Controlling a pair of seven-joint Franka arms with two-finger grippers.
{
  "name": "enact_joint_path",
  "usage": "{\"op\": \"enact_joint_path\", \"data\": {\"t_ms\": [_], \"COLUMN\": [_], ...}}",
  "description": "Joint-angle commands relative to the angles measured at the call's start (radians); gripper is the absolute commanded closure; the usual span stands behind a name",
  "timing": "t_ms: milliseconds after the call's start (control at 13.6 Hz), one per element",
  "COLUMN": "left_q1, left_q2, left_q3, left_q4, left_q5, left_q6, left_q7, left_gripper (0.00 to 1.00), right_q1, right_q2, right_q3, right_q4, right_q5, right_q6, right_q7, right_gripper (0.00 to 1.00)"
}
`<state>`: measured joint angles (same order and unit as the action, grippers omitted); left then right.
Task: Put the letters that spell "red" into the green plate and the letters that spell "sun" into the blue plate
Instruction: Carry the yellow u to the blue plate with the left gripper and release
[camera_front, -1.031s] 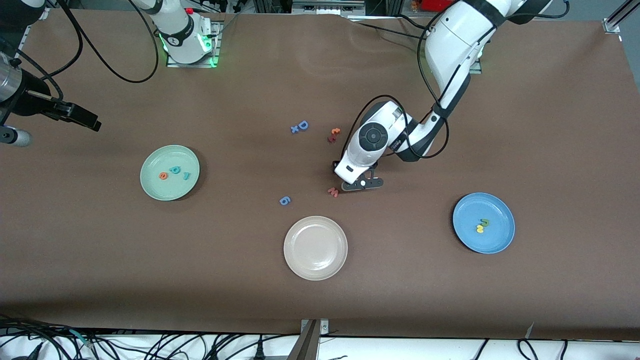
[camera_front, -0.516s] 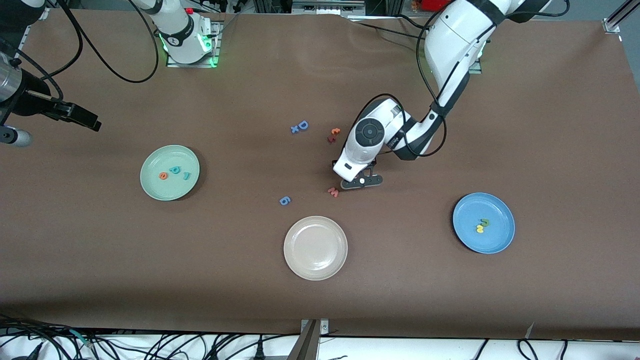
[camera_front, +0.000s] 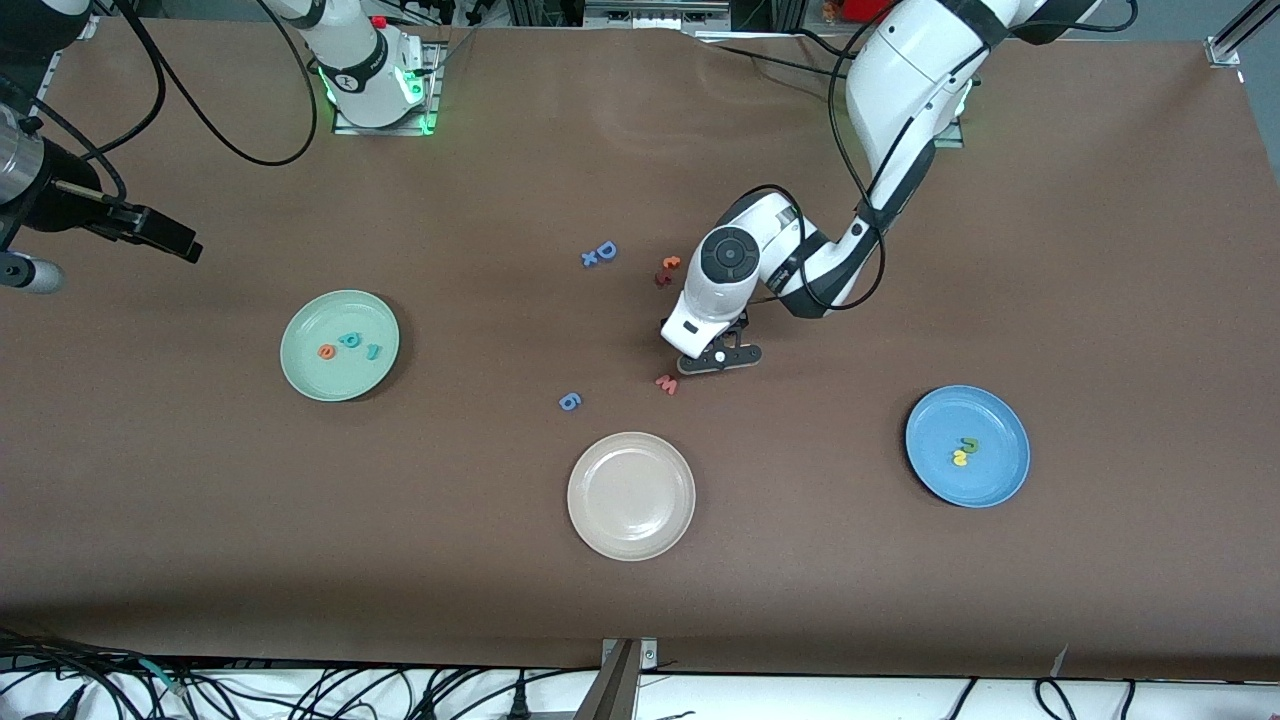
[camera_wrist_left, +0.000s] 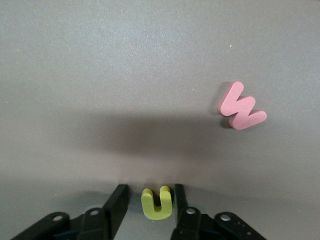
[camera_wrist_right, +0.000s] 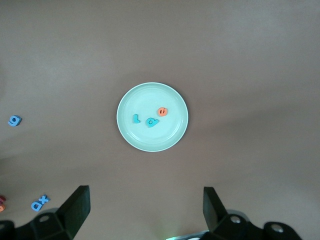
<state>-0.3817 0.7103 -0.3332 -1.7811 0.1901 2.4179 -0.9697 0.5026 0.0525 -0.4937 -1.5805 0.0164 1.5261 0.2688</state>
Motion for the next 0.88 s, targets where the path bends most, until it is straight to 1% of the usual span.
{"op": "enact_joint_path", "data": {"t_ms": [0, 74, 221, 368, 516, 589, 736, 810], "left_q1": [-0.002, -0.002, -0.002, -0.002, -0.002, -0.002, -0.002, 0.003], "left_q2": [-0.008, -0.008, -0.006, -0.005, -0.003, 0.000, 0.000, 0.000], "left_q3": [-0.003, -0.001, -0.001, -0.001, -0.003, -0.003, -0.001, -0.003], "left_q4": [-0.023, -0.023, -0.021, -0.021, -0.023, -0.023, -0.021, -0.021], "left_q5": [0.031, 0.031, 0.031, 0.051, 0.066, 0.066, 0.068, 0.068], "left_q6": [0.007, 0.007, 0.009, 0.012, 0.012, 0.012, 0.012, 0.012], "left_q7": [-0.026, -0.026, -0.021, -0.021, -0.024, -0.024, -0.020, -0.014], "left_gripper": [0.60, 0.63, 0.64, 0.70, 0.72, 0.79, 0.84, 0.88], "right_q1": [0.004, 0.004, 0.004, 0.004, 0.004, 0.004, 0.004, 0.004], "right_q2": [-0.014, -0.014, -0.014, -0.014, -0.014, -0.014, -0.014, -0.014], "right_q3": [-0.005, -0.005, -0.005, -0.005, -0.005, -0.005, -0.005, -0.005], "right_q4": [0.008, 0.008, 0.008, 0.008, 0.008, 0.008, 0.008, 0.008], "right_q5": [0.002, 0.002, 0.002, 0.002, 0.002, 0.002, 0.002, 0.002], "right_q6": [-0.017, -0.015, -0.015, -0.015, -0.015, -0.015, -0.015, -0.015], "right_q7": [-0.013, -0.013, -0.013, -0.013, -0.013, -0.013, -0.013, -0.013], "right_gripper": [0.00, 0.00, 0.00, 0.00, 0.00, 0.00, 0.00, 0.00]}}
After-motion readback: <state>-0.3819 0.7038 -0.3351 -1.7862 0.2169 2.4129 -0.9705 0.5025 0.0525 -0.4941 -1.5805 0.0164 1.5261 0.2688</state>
